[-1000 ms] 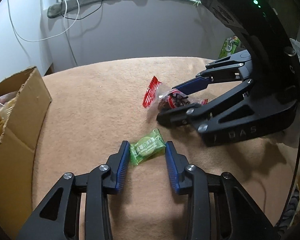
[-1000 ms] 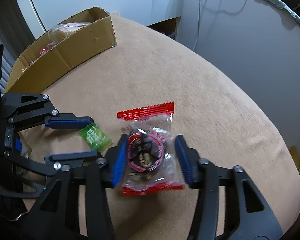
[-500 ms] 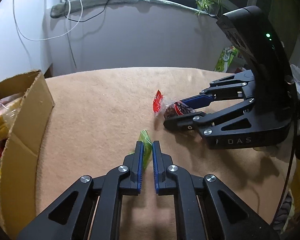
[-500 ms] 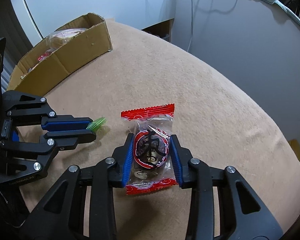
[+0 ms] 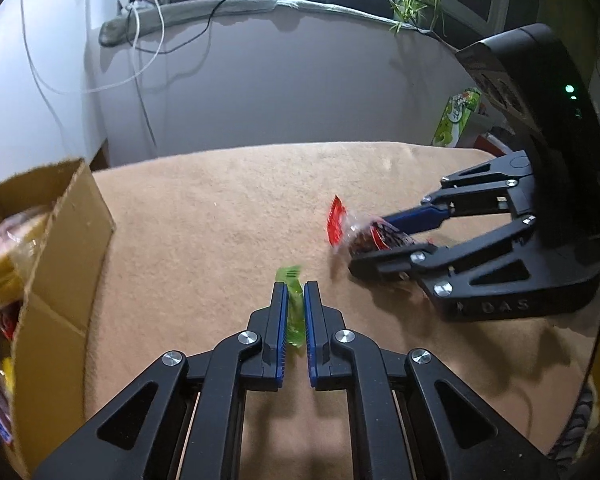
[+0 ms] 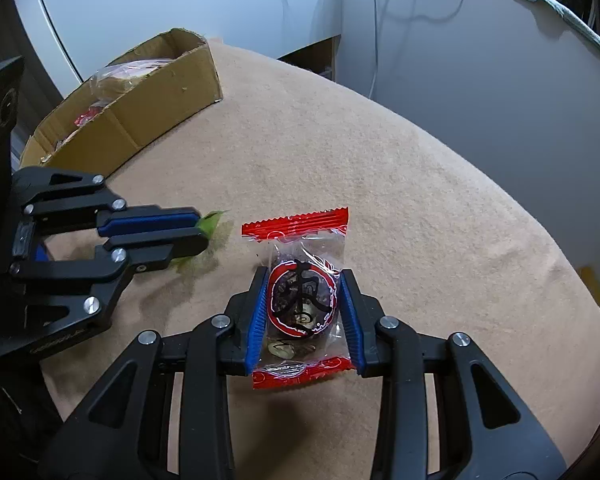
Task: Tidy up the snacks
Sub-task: 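Close the right tool on the red chocolate packet while the left tool grips the green packet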
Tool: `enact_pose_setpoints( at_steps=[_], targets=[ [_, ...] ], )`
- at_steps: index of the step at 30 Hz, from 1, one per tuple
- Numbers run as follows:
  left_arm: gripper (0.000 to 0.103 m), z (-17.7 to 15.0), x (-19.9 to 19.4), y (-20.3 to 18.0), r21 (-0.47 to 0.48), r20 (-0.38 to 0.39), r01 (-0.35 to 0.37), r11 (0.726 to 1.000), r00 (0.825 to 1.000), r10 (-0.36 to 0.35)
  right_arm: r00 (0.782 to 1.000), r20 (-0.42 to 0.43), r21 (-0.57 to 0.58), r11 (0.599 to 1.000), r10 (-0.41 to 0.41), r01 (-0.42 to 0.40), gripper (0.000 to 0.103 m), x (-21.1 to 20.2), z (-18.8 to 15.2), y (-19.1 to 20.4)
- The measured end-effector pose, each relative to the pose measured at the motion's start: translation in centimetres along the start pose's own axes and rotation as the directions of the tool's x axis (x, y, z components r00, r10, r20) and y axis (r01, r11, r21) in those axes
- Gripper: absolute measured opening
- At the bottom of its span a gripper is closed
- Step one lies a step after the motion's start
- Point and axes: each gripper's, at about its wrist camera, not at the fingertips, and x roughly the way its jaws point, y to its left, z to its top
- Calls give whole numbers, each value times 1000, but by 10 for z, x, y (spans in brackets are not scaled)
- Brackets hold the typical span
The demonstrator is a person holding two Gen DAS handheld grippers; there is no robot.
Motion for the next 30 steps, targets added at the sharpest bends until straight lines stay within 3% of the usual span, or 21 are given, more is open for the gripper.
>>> enact_pose_setpoints(
  at_steps=[13, 18, 28, 30],
  targets=[
    [4, 2, -4, 8, -12, -1, -1, 1000, 1000, 1, 1000, 15, 8, 1000, 3, -3, 35, -4, -1, -2],
    [9, 0, 7, 3, 22, -39, -4, 1000, 999, 5, 1000, 16, 12, 1000, 9, -9, 35, -5, -1, -2],
    [10, 2, 12, -3, 81, -55, -22, 996, 998, 26, 1000, 16, 17, 1000, 13, -13, 35, -6, -1, -6],
    [15, 0, 11, -4, 90, -54, -48, 995, 997, 53, 1000, 17, 19, 1000, 16, -17, 35, -6, -2, -7]
  ],
)
